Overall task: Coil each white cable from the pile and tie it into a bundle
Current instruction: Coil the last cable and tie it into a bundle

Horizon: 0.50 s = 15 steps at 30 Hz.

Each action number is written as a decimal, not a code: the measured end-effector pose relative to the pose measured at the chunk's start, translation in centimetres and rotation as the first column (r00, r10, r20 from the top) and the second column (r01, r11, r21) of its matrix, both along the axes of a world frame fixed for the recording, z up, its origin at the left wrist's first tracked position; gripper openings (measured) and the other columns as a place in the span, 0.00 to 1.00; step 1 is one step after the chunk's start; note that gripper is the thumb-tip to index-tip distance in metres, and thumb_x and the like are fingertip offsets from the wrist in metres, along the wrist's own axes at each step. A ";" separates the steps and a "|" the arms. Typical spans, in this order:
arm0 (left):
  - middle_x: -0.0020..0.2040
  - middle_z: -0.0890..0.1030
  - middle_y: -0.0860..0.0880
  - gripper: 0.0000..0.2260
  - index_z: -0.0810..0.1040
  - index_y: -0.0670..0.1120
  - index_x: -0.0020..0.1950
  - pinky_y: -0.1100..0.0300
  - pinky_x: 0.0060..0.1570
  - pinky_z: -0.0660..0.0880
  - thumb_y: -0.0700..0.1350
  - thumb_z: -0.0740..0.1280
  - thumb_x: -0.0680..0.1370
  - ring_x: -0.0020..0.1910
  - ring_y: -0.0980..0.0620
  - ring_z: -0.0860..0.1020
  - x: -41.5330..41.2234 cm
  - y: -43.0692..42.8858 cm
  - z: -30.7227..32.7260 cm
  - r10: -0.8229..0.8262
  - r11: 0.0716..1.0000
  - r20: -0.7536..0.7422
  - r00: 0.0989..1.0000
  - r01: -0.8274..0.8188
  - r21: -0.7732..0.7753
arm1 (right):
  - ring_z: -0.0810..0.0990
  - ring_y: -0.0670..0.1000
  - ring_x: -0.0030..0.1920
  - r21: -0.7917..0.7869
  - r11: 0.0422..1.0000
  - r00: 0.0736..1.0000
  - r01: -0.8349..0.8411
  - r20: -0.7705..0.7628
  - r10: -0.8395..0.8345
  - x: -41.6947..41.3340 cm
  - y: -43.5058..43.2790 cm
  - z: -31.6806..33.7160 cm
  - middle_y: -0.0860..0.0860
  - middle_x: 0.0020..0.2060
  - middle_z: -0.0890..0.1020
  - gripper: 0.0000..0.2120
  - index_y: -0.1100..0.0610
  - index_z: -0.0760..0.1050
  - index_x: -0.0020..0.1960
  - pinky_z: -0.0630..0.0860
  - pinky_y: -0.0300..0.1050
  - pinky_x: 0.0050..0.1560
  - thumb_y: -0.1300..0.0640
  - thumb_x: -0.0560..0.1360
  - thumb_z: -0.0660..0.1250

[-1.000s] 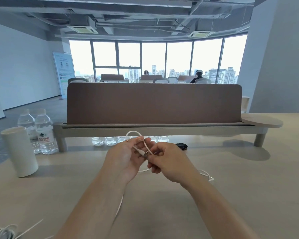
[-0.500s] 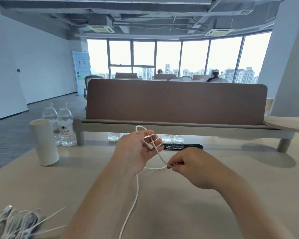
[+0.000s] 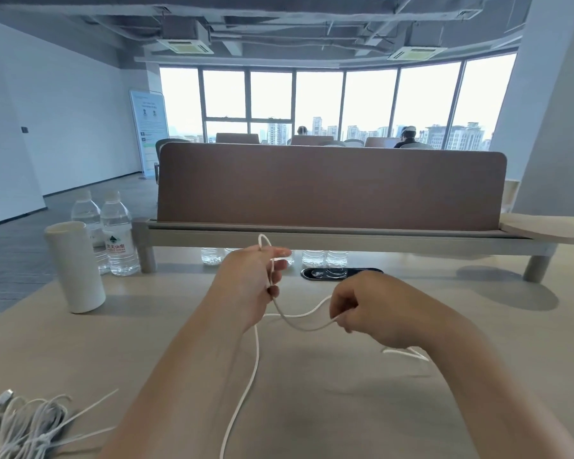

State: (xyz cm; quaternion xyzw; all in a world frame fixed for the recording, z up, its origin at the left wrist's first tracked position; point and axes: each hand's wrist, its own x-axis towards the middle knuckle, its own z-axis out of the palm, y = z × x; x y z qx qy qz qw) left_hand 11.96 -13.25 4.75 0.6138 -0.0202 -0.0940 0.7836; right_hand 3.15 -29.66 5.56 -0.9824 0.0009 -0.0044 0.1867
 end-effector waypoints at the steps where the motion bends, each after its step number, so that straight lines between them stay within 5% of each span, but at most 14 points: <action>1: 0.39 0.79 0.45 0.08 0.84 0.41 0.43 0.59 0.34 0.66 0.36 0.66 0.78 0.32 0.52 0.71 -0.2 -0.2 0.0 -0.038 0.998 0.025 0.999 0.037 0.041 | 0.77 0.42 0.37 0.026 1.000 1.000 -0.015 0.014 0.014 0.0 0.0 0.1 0.43 0.37 0.83 0.08 0.46 0.79 0.43 0.72 0.39 0.37 0.58 0.77 0.68; 8: 0.35 0.80 0.45 0.12 0.82 0.41 0.37 0.59 0.33 0.69 0.35 0.64 0.77 0.33 0.50 0.73 -1.4 -1.2 -0.7 -0.251 0.928 0.120 0.961 0.203 0.312 | 0.72 0.40 0.34 0.231 0.972 0.941 -0.047 0.338 -0.034 0.3 -0.3 0.6 0.41 0.33 0.78 0.06 0.48 0.78 0.43 0.69 0.37 0.37 0.53 0.79 0.68; 15: 0.35 0.79 0.37 0.12 0.73 0.40 0.36 0.57 0.33 0.62 0.38 0.58 0.79 0.31 0.47 0.70 -2.9 -2.2 -0.3 -0.393 0.897 0.015 0.919 0.380 0.224 | 0.74 0.38 0.35 0.252 0.966 0.897 0.059 0.411 -0.162 1.2 -1.3 -0.1 0.37 0.32 0.79 0.09 0.47 0.77 0.40 0.65 0.33 0.31 0.53 0.79 0.66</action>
